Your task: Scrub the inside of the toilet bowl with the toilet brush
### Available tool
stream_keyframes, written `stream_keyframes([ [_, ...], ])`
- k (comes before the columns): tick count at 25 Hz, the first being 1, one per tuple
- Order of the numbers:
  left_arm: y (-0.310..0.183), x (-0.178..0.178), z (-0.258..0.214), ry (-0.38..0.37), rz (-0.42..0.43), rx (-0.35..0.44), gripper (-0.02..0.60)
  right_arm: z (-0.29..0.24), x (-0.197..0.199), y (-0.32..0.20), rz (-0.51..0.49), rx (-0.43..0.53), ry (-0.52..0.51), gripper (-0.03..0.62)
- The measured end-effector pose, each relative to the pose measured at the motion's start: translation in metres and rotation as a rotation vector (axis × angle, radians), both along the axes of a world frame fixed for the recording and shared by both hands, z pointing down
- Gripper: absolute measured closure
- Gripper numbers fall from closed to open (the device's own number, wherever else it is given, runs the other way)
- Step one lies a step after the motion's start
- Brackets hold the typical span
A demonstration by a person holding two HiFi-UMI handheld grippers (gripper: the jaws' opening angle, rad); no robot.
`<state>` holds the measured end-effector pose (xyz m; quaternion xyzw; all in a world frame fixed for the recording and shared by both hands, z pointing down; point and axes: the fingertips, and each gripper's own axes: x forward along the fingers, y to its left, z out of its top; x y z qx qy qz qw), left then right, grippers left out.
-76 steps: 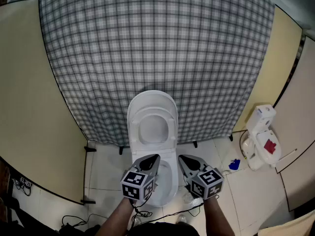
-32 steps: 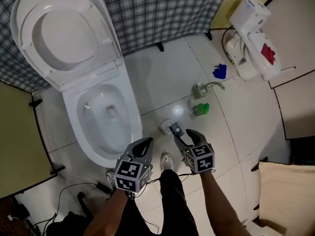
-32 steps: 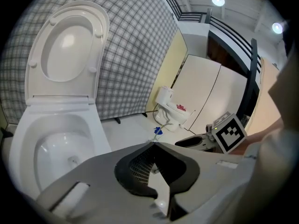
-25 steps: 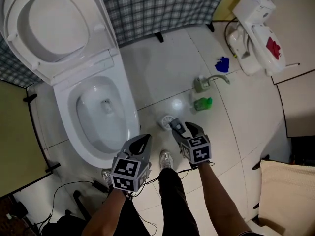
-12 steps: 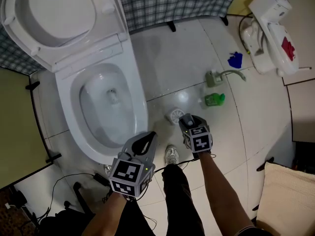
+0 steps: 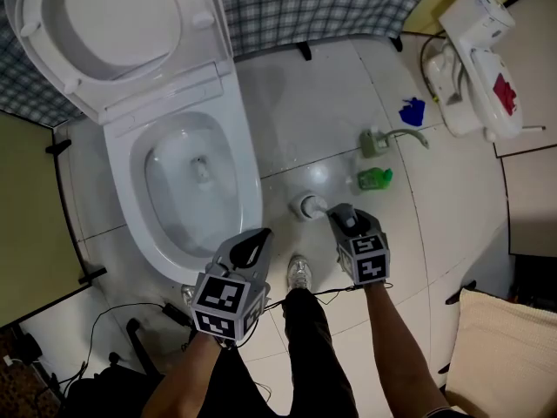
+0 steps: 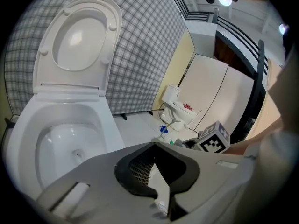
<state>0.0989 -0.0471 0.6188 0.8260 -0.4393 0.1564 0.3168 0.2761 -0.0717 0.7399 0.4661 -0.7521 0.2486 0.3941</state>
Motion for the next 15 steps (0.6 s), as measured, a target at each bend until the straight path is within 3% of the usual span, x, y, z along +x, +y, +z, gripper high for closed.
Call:
stream_keyframes([
  [4,0.001,-0.016,-0.021,-0.002,-0.012,0.003,0.571,-0.067,0.007,0.011,0.017,0.057,-0.028,0.399],
  [8,-0.006,-0.038,-0.048,-0.007,-0.044,0.027,0.571,-0.148,0.005,-0.008,0.010,0.173,-0.065,0.399],
  [15,-0.027,-0.086,-0.121,0.003,-0.124,0.103,0.571,-0.278,-0.047,-0.048,-0.024,0.375,-0.167,0.399],
])
